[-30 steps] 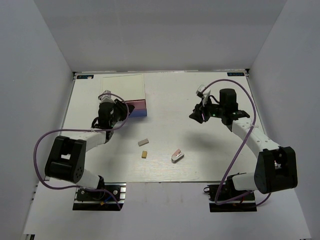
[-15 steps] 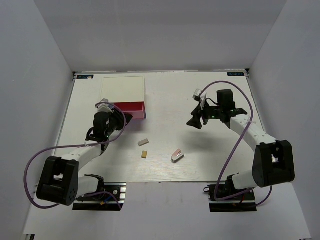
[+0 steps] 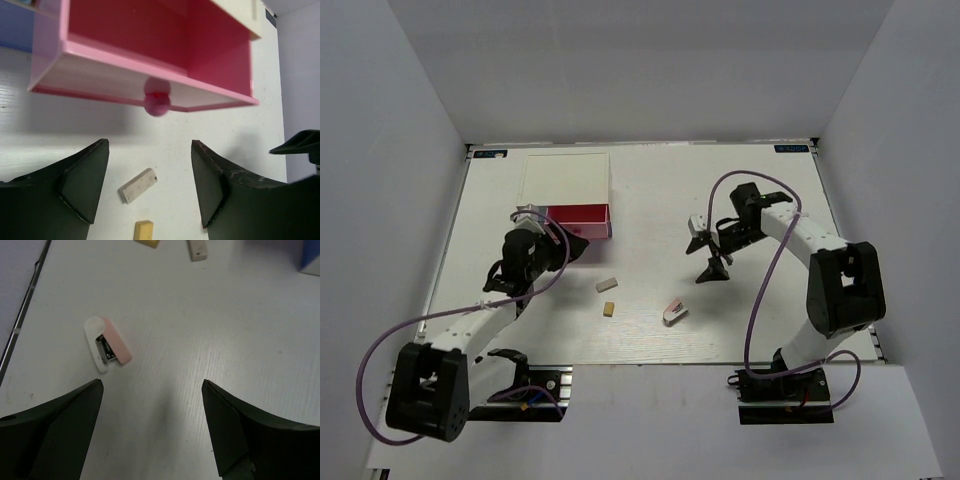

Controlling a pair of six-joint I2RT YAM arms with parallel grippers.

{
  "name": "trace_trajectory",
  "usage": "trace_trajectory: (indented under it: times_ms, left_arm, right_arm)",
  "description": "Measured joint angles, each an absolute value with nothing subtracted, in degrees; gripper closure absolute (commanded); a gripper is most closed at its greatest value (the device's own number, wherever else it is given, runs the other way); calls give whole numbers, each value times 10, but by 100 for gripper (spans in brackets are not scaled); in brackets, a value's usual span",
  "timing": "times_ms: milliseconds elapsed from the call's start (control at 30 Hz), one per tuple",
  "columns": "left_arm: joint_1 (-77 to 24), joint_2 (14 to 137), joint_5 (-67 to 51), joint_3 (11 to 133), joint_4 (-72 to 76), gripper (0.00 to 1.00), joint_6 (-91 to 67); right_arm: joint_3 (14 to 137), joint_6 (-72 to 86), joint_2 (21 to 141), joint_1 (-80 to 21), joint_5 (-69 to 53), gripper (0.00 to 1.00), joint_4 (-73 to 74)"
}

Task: Sort the stationery into containers
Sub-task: Open the drawer in the storage box, then pick up the stapler from the center of the board.

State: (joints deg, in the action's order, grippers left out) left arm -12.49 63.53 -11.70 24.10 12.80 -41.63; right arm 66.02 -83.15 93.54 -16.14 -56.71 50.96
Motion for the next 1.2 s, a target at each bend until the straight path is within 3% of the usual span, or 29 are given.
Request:
trace_trajectory:
  times_ms: [200,600,1200]
  left_arm:
    - [-125,506,-120,240,39,37,-391]
    - [-125,239,-98,134,-130,34,-451]
    - [-125,189,-79,134,-202,34,-466]
  right_arm:
    - [646,-929,941,-219,-542,16,561]
    - [584,-918,942,-321,-477,17,493]
    - [554,-890,969,-363,-402,30,446]
